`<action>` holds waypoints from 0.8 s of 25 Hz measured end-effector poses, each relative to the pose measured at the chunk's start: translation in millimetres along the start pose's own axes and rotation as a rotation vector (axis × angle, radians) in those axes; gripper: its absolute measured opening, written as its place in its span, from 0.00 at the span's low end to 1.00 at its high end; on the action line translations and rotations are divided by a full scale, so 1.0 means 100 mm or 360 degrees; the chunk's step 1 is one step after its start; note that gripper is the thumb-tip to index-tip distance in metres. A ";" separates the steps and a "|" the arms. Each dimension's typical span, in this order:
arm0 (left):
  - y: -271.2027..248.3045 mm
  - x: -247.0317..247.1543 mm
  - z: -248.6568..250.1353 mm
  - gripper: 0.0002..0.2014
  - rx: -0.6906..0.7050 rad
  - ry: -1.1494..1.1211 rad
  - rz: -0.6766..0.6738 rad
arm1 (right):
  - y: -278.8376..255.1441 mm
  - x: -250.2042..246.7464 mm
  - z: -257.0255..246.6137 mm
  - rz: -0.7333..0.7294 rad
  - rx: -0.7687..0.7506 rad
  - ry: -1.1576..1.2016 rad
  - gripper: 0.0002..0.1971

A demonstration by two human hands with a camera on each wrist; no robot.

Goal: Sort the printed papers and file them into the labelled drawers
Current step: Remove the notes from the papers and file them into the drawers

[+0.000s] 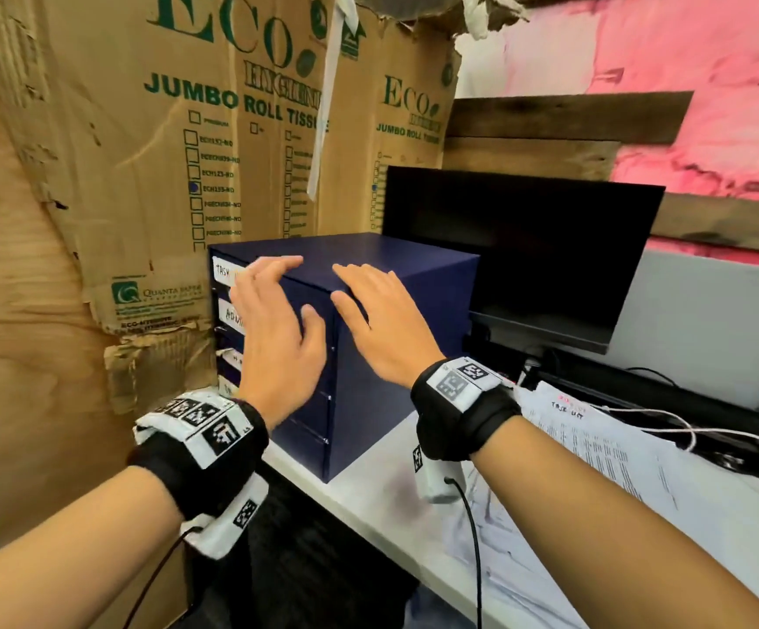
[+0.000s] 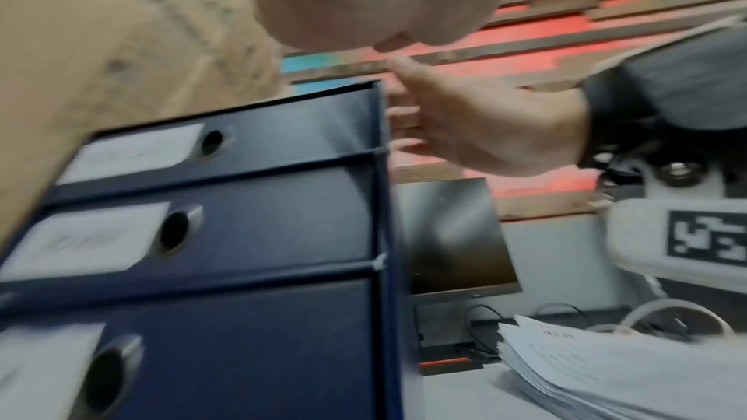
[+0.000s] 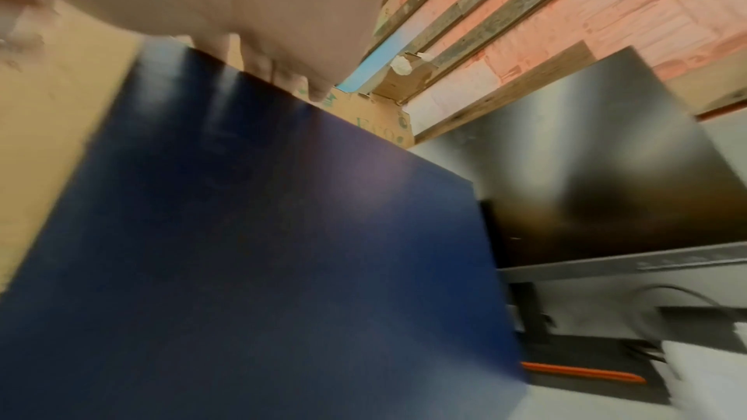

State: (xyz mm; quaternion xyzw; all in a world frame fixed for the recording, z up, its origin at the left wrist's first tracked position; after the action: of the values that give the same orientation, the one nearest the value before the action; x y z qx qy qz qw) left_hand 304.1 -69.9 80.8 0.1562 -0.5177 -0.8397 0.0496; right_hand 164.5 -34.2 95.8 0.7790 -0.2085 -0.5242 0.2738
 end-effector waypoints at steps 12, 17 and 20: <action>-0.62 1.61 0.86 0.25 0.0540 -0.0175 -0.0827 | -1.48 -1.49 1.60 0.0505 0.0596 -0.0619 0.15; -0.82 2.44 0.70 0.16 0.0099 -0.0067 -0.1106 | -1.54 -1.48 1.90 0.0584 0.0693 -0.0716 0.13; -0.91 2.73 0.69 0.13 0.0073 -0.0007 -0.1106 | -1.61 -1.14 2.01 0.0512 0.0686 -0.0662 0.14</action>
State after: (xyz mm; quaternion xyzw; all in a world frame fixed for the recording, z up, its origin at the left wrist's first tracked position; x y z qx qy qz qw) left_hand 31.0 -36.4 -29.3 0.3224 -0.4524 -0.7950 -0.2438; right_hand -57.7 116.7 11.9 0.6524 -0.4862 -0.5659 0.1336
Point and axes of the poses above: each hand's wrist, its own y-axis towards the middle knuckle, its own x-axis out of the palm, z = x × y, the point moved 2 cm from there along y, towards the middle knuckle, and after that the axes turned 6 degrees about y, right-handed, at the moved point
